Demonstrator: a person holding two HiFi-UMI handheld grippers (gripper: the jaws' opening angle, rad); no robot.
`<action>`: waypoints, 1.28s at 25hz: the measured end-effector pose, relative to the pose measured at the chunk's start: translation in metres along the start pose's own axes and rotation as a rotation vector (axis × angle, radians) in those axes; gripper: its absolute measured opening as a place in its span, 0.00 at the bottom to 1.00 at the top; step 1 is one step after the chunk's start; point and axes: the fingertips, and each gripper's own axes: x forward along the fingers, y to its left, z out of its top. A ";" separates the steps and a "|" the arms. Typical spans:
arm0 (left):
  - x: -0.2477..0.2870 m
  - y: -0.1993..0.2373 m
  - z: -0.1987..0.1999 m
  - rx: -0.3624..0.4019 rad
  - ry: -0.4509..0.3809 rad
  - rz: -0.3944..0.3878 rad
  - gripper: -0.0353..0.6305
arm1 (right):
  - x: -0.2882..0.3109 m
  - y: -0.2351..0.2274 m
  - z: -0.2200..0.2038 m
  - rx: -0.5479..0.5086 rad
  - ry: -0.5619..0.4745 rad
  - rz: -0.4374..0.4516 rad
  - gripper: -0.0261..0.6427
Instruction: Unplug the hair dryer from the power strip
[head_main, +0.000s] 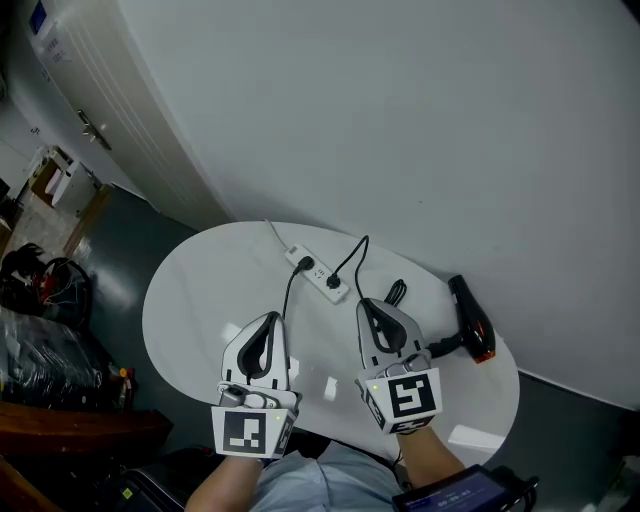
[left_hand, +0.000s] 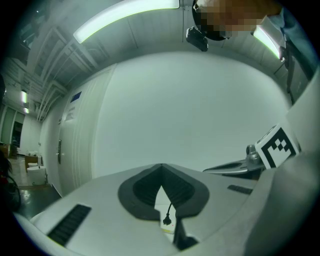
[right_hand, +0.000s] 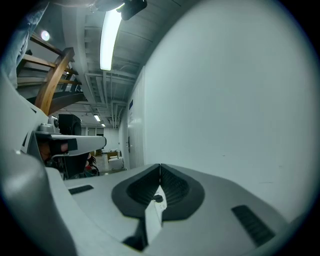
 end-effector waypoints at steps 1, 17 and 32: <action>0.003 0.001 -0.001 -0.006 0.006 0.004 0.05 | 0.003 -0.002 0.000 0.003 0.000 0.001 0.04; 0.067 0.028 -0.058 -0.028 0.066 -0.067 0.05 | 0.068 -0.017 -0.063 -0.014 0.118 -0.012 0.04; 0.108 0.043 -0.138 -0.194 0.235 -0.103 0.05 | 0.115 -0.017 -0.153 0.045 0.288 -0.007 0.14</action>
